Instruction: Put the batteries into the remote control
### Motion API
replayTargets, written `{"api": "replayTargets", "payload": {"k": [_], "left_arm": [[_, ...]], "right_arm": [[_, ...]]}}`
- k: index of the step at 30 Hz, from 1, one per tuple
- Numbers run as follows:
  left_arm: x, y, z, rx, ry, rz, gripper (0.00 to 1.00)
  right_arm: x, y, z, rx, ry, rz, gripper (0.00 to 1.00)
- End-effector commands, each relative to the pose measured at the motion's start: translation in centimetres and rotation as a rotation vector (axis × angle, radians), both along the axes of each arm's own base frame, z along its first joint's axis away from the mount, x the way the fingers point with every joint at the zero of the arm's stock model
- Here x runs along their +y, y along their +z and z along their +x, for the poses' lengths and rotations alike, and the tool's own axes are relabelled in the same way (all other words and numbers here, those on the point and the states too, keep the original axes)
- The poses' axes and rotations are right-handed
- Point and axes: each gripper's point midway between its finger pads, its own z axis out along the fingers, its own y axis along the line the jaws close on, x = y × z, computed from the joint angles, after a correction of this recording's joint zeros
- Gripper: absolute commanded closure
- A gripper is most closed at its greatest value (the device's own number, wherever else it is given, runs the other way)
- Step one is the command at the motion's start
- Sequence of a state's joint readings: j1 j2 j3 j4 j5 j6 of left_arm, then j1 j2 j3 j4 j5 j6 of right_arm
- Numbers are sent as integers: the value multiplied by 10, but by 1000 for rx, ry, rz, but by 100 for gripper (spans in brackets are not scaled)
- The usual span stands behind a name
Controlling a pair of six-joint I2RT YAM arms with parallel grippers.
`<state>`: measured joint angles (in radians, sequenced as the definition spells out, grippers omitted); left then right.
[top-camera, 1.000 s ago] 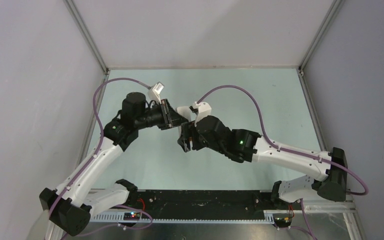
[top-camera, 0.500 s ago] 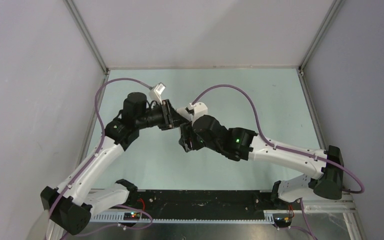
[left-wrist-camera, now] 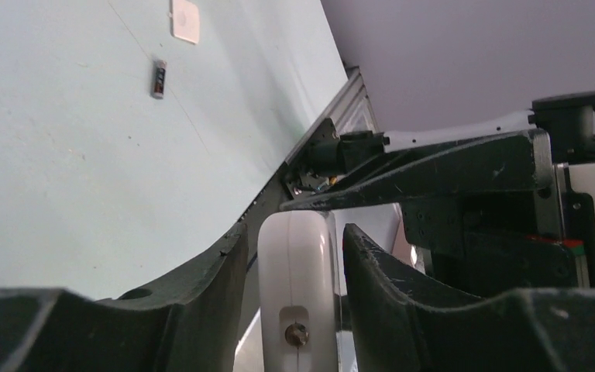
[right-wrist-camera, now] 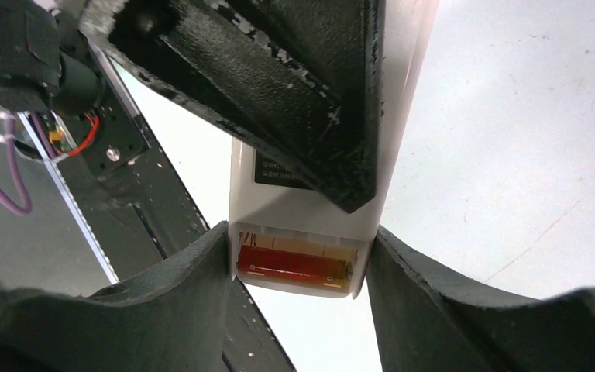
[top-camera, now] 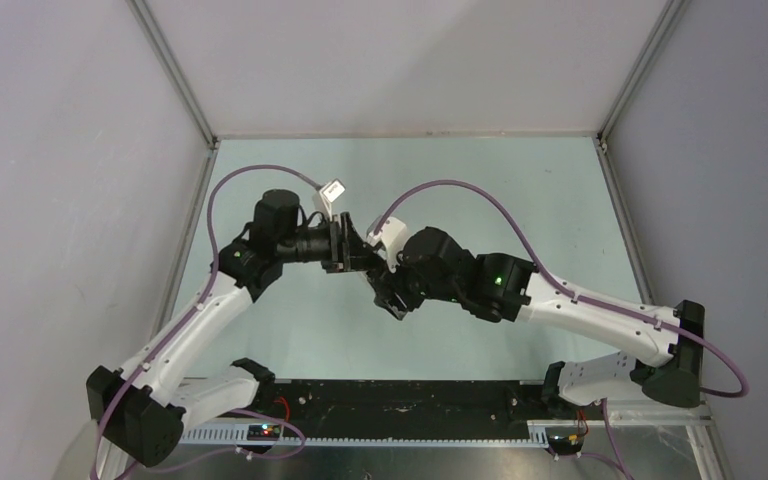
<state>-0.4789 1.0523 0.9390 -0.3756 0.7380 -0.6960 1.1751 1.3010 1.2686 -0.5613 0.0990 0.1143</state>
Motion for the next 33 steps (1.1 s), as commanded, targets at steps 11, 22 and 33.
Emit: {"api": "replayTargets", "payload": {"k": [11,22,33], "left_arm": [[-2,20,-29,-31,-150,-85,90],[-1,18,-16,-89,-111,-53,100],[51,6,52,-206,276,86,100]], "right_arm": [[-3,17,-1,-128,135,-33,70],[-23,25,18,-139,-56,11,13],[-127,-19,44,188,-695,256,26]]}}
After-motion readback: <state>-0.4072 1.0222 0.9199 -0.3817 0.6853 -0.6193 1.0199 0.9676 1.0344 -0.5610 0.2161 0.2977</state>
